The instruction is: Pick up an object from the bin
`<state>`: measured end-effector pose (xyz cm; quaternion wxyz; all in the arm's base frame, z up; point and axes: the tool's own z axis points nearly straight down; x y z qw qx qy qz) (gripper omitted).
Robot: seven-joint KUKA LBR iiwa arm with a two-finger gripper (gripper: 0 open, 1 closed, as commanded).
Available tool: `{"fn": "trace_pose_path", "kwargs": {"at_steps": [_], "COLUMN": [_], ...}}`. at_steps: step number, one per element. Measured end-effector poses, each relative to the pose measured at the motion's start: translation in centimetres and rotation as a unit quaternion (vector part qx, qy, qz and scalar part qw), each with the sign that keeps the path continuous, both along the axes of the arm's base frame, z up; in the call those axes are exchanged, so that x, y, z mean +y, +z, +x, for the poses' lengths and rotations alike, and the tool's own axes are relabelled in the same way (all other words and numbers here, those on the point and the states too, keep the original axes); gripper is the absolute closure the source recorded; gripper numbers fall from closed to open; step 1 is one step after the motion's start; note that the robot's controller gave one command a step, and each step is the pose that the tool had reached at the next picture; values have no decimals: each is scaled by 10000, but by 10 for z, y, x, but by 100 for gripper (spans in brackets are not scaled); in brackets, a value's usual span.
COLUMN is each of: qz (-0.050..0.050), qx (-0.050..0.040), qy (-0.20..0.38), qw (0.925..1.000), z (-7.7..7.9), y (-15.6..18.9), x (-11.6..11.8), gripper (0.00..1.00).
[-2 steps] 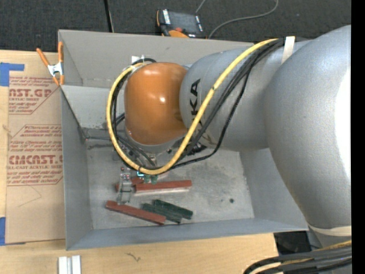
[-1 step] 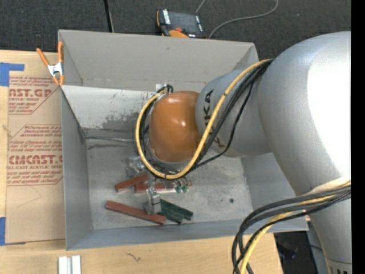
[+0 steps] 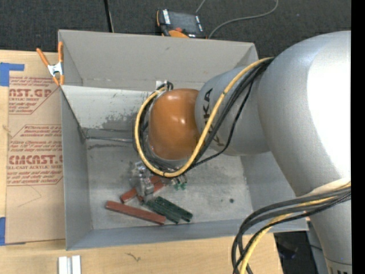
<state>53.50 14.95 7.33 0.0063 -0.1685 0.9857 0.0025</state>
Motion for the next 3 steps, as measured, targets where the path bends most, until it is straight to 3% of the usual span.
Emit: {"fn": "trace_pose_path", "kwargs": {"at_steps": [1,2,3], "qz": [-19,-13,-17], "qx": [38,31,-2], "qy": [-1,2,594], "qw": [10000,10000,9982], "z": [-2,-2,43], "y": [-3,-2,144], "x": [-2,-1,47], "gripper": [0,100,100]}}
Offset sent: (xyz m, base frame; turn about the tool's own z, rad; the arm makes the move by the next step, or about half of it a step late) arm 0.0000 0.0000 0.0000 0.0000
